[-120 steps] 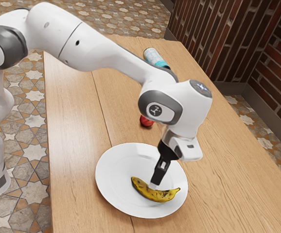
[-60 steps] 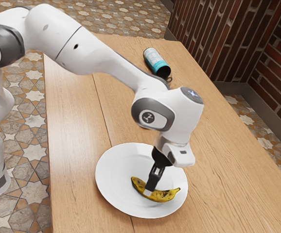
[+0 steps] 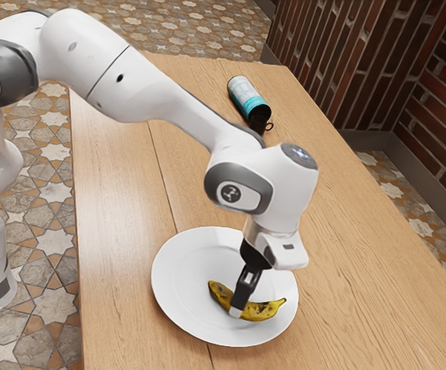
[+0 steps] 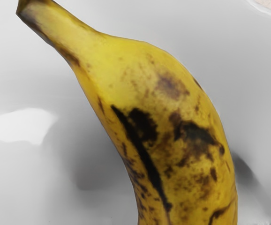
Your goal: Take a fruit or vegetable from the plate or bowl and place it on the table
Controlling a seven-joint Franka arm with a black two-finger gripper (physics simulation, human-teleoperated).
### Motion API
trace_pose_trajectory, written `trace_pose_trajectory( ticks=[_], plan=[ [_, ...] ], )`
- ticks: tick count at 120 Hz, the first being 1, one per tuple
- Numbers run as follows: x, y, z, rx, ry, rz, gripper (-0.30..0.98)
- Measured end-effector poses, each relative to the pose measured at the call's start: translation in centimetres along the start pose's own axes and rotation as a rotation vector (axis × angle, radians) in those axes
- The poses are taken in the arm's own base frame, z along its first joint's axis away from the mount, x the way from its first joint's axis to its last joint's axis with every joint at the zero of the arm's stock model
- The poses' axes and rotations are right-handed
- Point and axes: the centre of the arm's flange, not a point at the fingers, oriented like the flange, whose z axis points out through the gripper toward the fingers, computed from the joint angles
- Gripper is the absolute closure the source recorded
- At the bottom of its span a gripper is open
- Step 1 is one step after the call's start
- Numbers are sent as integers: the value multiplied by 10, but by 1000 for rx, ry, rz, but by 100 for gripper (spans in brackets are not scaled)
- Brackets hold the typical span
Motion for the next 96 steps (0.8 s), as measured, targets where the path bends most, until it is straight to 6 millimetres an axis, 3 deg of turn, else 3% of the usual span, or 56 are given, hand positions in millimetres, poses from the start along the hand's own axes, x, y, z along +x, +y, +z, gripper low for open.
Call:
trace_pose_trajectory(
  ticks=[63,96],
  plan=[
    [-1,-3,10,1,1,15,1],
    [0,-7,7,-5,16,17,48]
  ],
)
